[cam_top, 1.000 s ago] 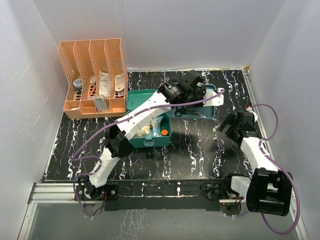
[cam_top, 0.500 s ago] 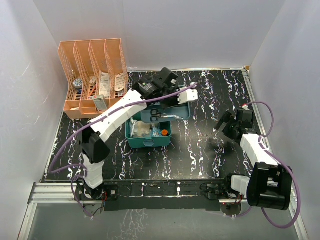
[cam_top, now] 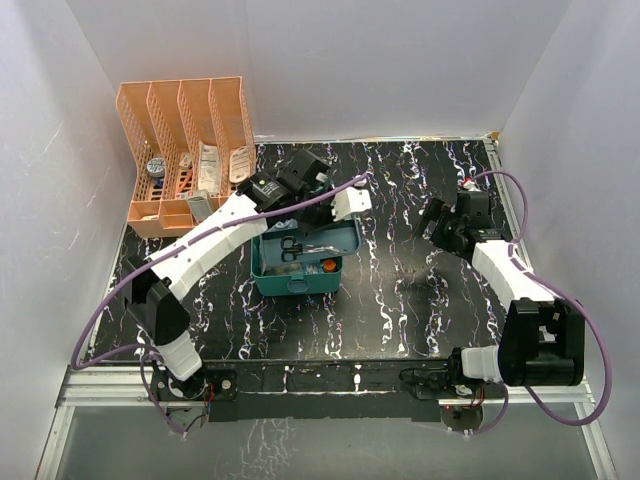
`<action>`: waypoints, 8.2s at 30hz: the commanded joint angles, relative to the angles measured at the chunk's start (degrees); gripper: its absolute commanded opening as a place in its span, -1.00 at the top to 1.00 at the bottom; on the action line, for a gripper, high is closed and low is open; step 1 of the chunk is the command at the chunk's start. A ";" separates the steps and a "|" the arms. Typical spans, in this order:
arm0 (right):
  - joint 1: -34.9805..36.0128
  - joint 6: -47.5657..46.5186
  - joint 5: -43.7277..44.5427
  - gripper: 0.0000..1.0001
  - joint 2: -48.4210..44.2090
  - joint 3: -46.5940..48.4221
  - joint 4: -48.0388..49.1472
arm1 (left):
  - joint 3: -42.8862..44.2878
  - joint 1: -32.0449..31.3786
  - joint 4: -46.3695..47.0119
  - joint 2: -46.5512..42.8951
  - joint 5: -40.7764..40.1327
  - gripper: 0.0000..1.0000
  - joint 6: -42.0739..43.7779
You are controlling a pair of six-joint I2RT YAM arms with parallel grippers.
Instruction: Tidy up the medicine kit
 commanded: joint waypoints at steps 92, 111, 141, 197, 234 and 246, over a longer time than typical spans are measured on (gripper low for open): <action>4.21 0.21 -0.39 -0.97 -0.05 1.75 -0.05 | -13.99 22.83 17.24 -4.42 12.24 -0.40 -4.78; 7.11 -0.85 -17.80 -0.80 22.62 30.54 1.03 | 2.26 33.40 15.83 10.70 23.86 -0.39 -23.76; 12.78 4.20 -35.50 -0.36 55.43 48.07 13.71 | 8.38 42.61 14.51 12.54 22.97 -0.30 -32.53; 16.16 66.12 -64.17 1.00 47.08 25.92 103.45 | -1.64 50.86 15.05 0.56 24.97 -0.11 -33.13; 27.32 6.49 -35.72 1.00 7.03 3.52 22.59 | -25.88 46.57 -20.90 -23.52 32.89 0.56 -4.60; 28.94 6.21 -29.81 1.00 11.41 3.76 20.56 | -39.03 43.87 -5.02 -20.31 31.18 0.77 -14.06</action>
